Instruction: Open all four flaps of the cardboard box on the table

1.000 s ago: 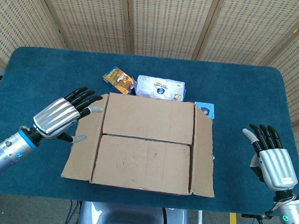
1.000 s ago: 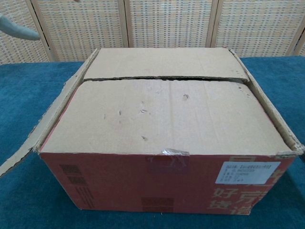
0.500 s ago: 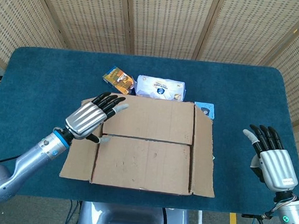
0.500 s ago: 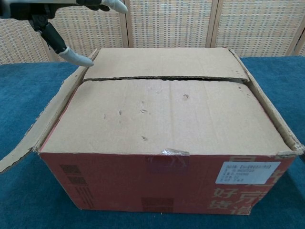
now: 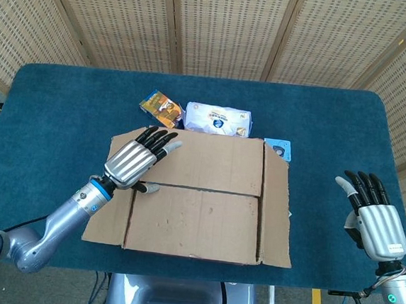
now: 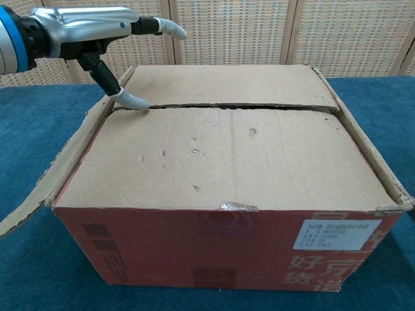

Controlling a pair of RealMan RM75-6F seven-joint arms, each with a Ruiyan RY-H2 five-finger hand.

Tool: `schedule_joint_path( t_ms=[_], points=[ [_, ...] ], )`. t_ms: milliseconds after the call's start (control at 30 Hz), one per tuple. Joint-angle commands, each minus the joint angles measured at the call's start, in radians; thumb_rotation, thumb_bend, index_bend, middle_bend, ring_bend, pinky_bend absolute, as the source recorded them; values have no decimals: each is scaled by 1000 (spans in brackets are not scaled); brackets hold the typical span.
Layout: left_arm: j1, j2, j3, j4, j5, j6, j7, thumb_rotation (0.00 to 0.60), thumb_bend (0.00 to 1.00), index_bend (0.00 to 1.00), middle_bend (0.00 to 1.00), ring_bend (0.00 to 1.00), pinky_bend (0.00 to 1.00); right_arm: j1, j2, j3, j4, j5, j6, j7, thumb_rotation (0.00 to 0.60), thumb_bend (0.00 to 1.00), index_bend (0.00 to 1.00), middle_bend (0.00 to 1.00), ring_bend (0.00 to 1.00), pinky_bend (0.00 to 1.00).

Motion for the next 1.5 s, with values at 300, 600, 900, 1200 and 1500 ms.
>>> schedule_joint_path(
  t_ms=[300,600,900,1200,1500],
  points=[
    [-21,-40,9,31,-53,-6,28,513,201,27,0,0,0,-3,0,3,11,-2,6,14,600,1000,131,93,0,18],
    [-27,-54,18,45,-47,2,39,514,202,21,0,0,0,-6,1,5,16,-1,9,21,600,1000,131,93,0,18],
    [-39,-94,10,92,-72,10,54,514,205,19,0,0,0,-9,2,7,17,4,14,21,600,1000,131,93,0,18],
    [-8,-107,-3,115,-1,90,-6,513,214,19,0,0,0,-8,-3,10,20,8,10,22,600,1000,131,93,0,18],
    [24,-61,-41,114,81,159,-100,512,214,19,0,0,0,-1,-6,14,21,7,4,20,600,1000,131,93,0,18]
  ],
)
